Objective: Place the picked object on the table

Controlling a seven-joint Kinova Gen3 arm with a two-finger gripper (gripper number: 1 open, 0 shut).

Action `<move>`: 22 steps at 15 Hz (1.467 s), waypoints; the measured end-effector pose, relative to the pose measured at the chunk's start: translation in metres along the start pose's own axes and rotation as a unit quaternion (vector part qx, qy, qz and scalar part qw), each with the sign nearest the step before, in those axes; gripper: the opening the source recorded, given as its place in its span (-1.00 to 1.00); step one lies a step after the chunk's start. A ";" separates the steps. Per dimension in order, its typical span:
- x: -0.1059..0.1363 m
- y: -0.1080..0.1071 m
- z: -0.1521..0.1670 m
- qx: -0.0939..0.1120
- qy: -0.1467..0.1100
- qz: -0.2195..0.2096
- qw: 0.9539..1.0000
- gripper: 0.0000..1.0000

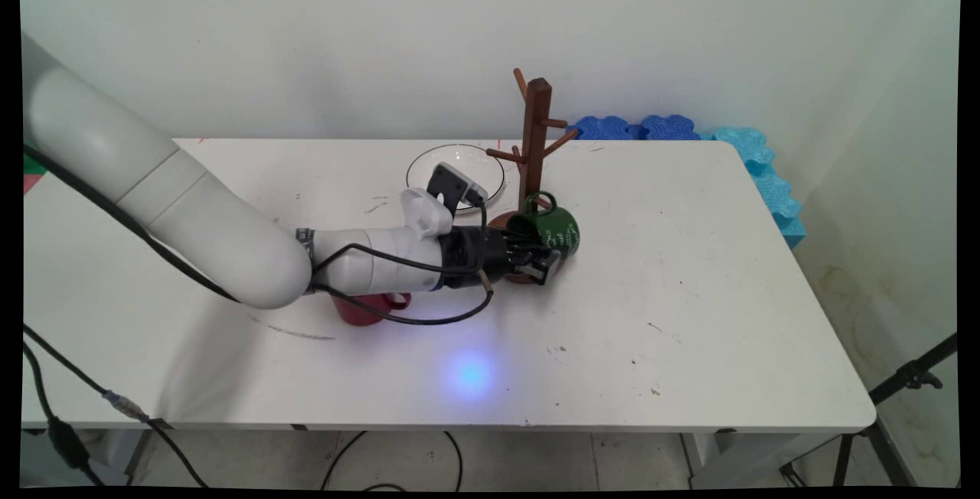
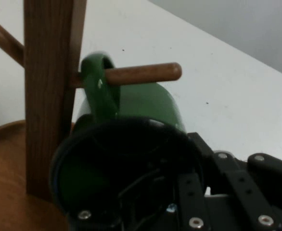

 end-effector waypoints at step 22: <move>0.027 0.052 -0.066 -0.095 -0.034 0.009 0.995 -1.00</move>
